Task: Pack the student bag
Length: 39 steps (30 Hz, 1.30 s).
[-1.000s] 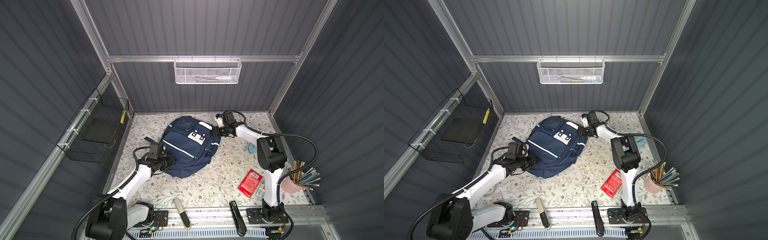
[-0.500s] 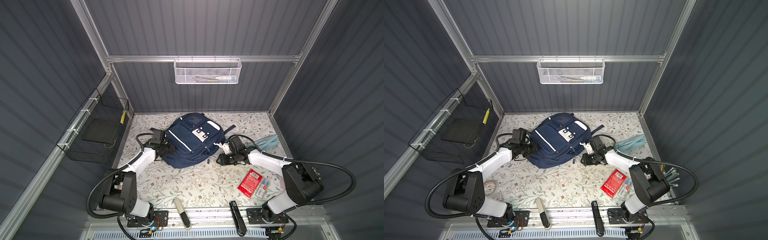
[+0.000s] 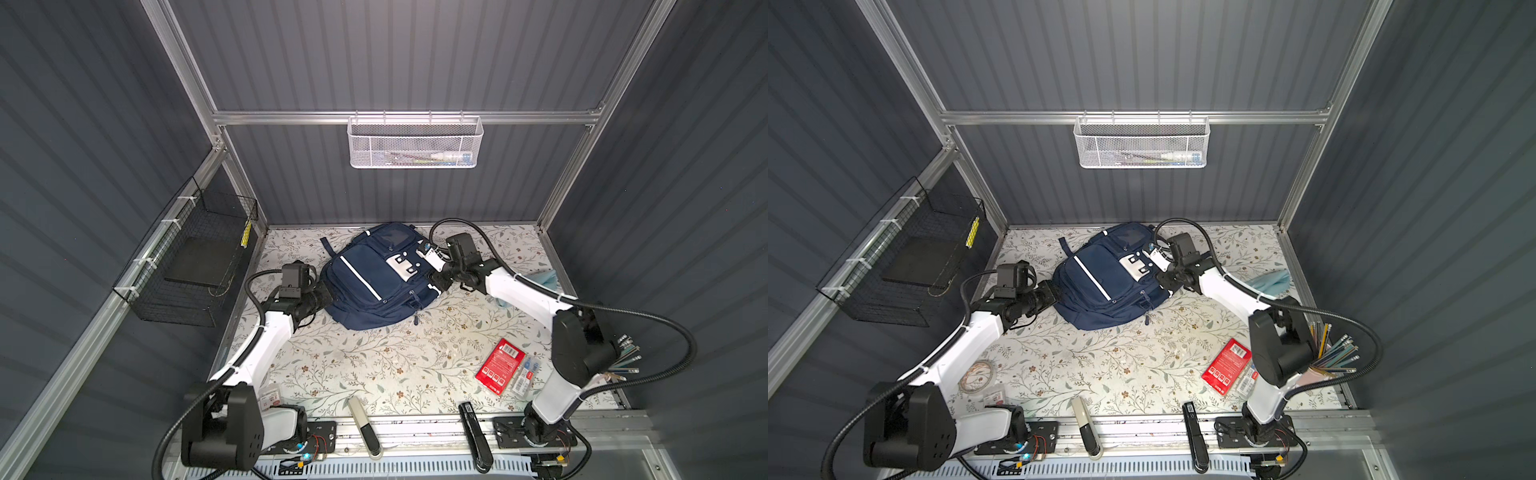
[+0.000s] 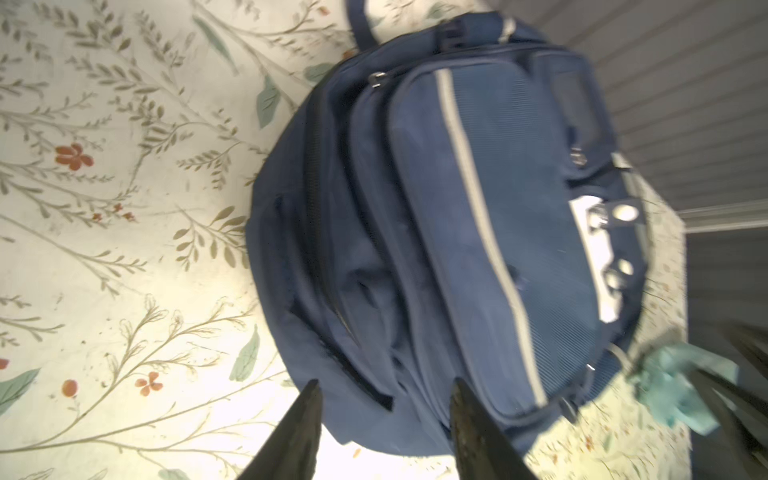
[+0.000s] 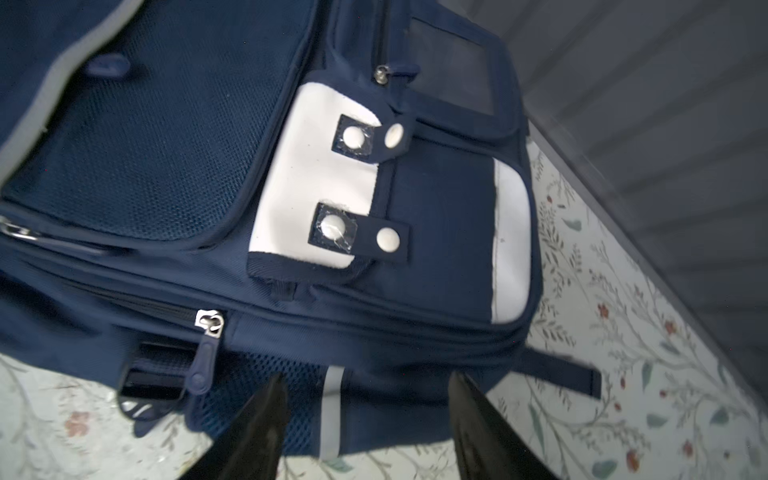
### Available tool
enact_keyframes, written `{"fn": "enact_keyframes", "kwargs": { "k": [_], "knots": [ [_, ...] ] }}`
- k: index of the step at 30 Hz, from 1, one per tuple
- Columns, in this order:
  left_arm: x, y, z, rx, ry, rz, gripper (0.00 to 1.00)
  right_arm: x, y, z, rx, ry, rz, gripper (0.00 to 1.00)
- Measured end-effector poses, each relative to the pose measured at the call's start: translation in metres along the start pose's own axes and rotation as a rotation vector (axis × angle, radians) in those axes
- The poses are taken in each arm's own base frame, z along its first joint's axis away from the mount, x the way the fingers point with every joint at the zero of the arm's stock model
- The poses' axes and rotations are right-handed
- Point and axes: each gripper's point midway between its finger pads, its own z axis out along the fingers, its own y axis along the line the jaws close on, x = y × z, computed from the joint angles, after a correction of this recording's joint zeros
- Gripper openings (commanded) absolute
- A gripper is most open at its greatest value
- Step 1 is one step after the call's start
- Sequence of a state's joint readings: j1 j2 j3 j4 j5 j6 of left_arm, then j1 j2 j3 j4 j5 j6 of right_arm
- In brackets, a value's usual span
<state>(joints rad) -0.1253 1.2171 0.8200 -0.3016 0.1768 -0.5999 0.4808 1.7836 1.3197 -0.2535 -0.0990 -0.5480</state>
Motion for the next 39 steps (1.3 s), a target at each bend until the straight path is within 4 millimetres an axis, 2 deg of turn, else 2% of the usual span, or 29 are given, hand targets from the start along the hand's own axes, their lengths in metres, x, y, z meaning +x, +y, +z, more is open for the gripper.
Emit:
{"fn": "enact_keyframes", "kwargs": {
  "k": [3,8,13,15,16,18,19,20,21,24,27,29,31,35,39],
  "knots": [
    [0.013,-0.006,-0.004,0.068,0.020,-0.032,0.53,0.013,0.006,0.015,-0.053,0.033,-0.103,0.72],
    [0.048,-0.006,0.005,0.139,0.133,-0.102,0.52,0.026,0.010,0.033,-0.084,0.048,-0.237,0.73],
    [0.057,-0.016,0.003,0.204,0.181,-0.125,0.52,0.033,0.024,0.052,-0.108,0.051,-0.334,0.74],
    [0.059,-0.018,0.002,0.214,0.189,-0.125,0.52,0.031,0.024,0.053,-0.100,0.044,-0.355,0.68],
    [0.059,-0.018,0.002,0.218,0.192,-0.125,0.53,0.030,0.025,0.054,-0.098,0.043,-0.365,0.61],
    [0.060,-0.021,0.001,0.231,0.198,-0.127,0.49,0.028,0.026,0.057,-0.096,0.047,-0.378,0.33],
    [0.059,-0.023,0.001,0.241,0.198,-0.128,0.44,0.027,0.027,0.058,-0.097,0.048,-0.380,0.20],
    [0.059,-0.026,0.000,0.252,0.200,-0.124,0.39,0.025,0.029,0.059,-0.098,0.045,-0.382,0.11],
    [0.060,-0.028,0.000,0.255,0.202,-0.119,0.38,0.023,0.033,0.059,-0.102,0.040,-0.385,0.07],
    [0.073,-0.037,0.002,0.227,0.220,-0.061,0.37,0.016,0.058,0.053,-0.110,0.009,-0.408,0.01],
    [0.087,-0.062,-0.001,0.233,0.238,0.037,0.39,0.011,0.100,0.034,-0.140,-0.024,-0.433,0.00],
    [0.096,-0.078,0.000,0.255,0.249,0.085,0.44,0.008,0.125,0.022,-0.175,-0.039,-0.410,0.00],
    [0.104,-0.081,0.010,0.239,0.264,0.111,0.51,0.008,0.142,0.015,-0.215,-0.044,-0.359,0.01],
    [0.127,-0.068,0.036,0.137,0.311,0.150,0.52,0.009,0.153,0.013,-0.265,-0.044,-0.210,0.00],
    [0.135,-0.066,0.042,0.089,0.294,0.198,0.54,0.009,0.154,0.014,-0.285,-0.054,-0.101,0.00]
  ]
}}
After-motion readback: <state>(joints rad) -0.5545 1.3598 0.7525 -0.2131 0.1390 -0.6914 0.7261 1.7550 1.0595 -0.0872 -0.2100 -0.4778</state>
